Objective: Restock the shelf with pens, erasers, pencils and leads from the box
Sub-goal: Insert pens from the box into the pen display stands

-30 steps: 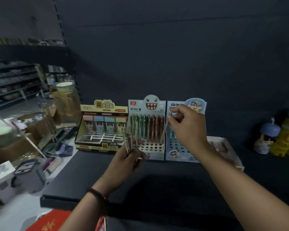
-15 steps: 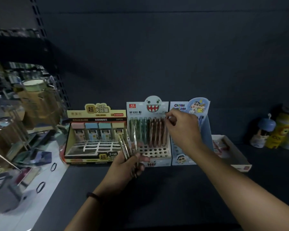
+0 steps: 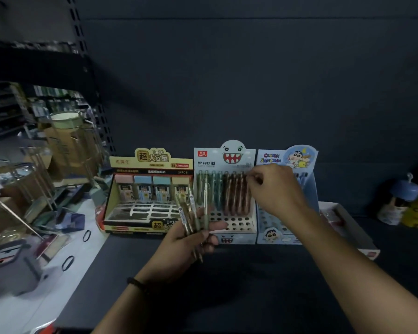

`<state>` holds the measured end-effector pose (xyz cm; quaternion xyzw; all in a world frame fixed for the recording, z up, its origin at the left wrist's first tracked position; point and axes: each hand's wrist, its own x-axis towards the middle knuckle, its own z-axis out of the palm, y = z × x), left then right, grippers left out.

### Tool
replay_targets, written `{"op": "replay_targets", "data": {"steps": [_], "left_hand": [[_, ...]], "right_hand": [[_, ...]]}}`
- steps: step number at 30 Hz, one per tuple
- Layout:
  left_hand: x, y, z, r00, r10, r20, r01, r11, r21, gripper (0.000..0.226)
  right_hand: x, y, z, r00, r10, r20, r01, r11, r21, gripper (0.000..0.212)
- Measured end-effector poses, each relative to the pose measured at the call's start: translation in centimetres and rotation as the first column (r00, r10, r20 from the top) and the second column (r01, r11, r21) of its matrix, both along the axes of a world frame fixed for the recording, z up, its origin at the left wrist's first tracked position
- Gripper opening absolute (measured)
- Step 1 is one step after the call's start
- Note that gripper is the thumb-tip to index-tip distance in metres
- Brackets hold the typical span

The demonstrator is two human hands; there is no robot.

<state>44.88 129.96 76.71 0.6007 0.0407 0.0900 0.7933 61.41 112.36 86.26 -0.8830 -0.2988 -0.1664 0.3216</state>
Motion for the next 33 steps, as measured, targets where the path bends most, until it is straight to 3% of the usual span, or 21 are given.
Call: {"op": "replay_targets", "data": {"steps": [2,6,9,13,18,22,25,28,30,33], "left_hand": [[-0.1,0.1,0.5,1.0,-0.007,0.021,0.007,1.0,0.006,0.036],[-0.3,0.4,1.3,0.997,0.013,0.077,-0.022,0.992,0.12,0.026],[-0.7,0.8,2.0,0.988,0.057,0.145,-0.089,0.971,0.223,0.023],[-0.9,1.9,2.5,0.98,0.142,0.143,-0.169,0.964,0.205,0.025],[-0.9,2.0,2.0,0.98,0.159,0.117,-0.179,0.965,0.19,0.023],[-0.9,2.3,1.7,0.992,0.083,0.096,-0.089,0.994,0.059,0.026],[-0.9,2.5,2.0,0.994,0.06,0.096,-0.066,0.996,0.063,0.026],[-0.9,2.4,1.4,0.975,0.196,0.107,-0.207,0.972,0.111,0.023],[-0.8,2.4,0.5,0.948,0.3,0.11,-0.314,0.938,0.147,0.022],[-0.8,2.4,-0.6,0.949,0.301,0.098,-0.312,0.941,0.132,0.026]], "right_hand": [[-1.7,0.3,0.8,0.999,0.05,-0.006,-0.049,0.992,0.114,0.019],[-5.0,2.7,1.3,0.924,0.311,-0.222,-0.262,0.939,0.224,0.027],[-5.8,4.0,1.1,0.889,0.374,-0.264,-0.263,0.889,0.374,0.014],[-5.6,5.0,1.4,0.802,0.465,-0.374,-0.269,0.841,0.47,0.019],[-4.9,5.7,1.4,0.775,0.487,-0.402,-0.338,0.858,0.387,0.033],[-3.8,5.7,2.3,0.665,0.627,-0.406,-0.43,0.766,0.478,0.022],[-3.4,5.7,3.0,0.696,0.621,-0.36,-0.429,0.762,0.485,0.014],[-2.6,6.1,2.7,0.815,0.516,-0.265,-0.321,0.781,0.535,0.021],[-2.4,6.4,2.1,0.905,0.385,-0.18,-0.268,0.846,0.46,0.028],[-2.4,6.9,0.7,0.953,0.29,-0.084,-0.239,0.896,0.374,0.019]]}}
